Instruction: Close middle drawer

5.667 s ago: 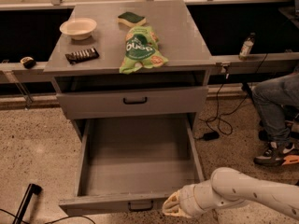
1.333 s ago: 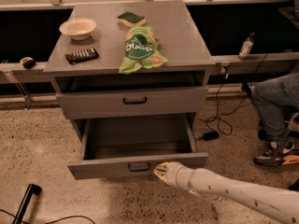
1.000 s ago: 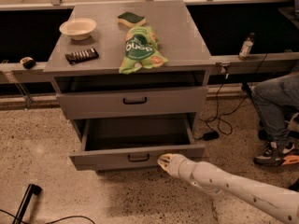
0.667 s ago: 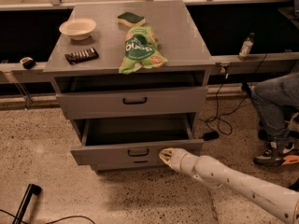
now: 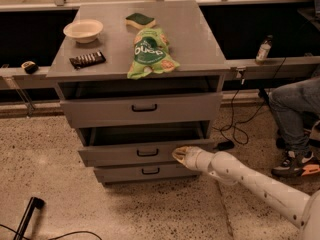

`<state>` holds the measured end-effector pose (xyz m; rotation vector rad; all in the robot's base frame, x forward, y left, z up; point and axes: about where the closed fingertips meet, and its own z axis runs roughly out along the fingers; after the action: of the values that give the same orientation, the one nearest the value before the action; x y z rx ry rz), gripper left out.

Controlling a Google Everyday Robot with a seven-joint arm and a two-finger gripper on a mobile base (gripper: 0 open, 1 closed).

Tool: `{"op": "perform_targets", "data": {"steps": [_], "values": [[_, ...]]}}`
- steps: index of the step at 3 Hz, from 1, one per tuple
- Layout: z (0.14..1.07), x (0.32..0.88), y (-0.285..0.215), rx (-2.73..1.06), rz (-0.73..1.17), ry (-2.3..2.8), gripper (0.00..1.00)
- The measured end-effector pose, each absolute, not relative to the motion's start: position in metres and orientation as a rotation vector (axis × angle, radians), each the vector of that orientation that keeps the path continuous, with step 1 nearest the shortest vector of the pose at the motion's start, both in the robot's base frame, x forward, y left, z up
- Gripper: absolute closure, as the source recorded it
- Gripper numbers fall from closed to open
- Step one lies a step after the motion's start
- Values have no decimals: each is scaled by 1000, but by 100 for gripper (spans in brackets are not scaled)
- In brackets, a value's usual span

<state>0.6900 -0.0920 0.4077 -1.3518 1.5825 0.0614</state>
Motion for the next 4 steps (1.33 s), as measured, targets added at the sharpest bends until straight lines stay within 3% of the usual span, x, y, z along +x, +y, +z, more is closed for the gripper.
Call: {"op": "perform_targets", "data": {"steps": [4], "values": [[427, 722, -96, -1450, 183, 1511, 100]]}}
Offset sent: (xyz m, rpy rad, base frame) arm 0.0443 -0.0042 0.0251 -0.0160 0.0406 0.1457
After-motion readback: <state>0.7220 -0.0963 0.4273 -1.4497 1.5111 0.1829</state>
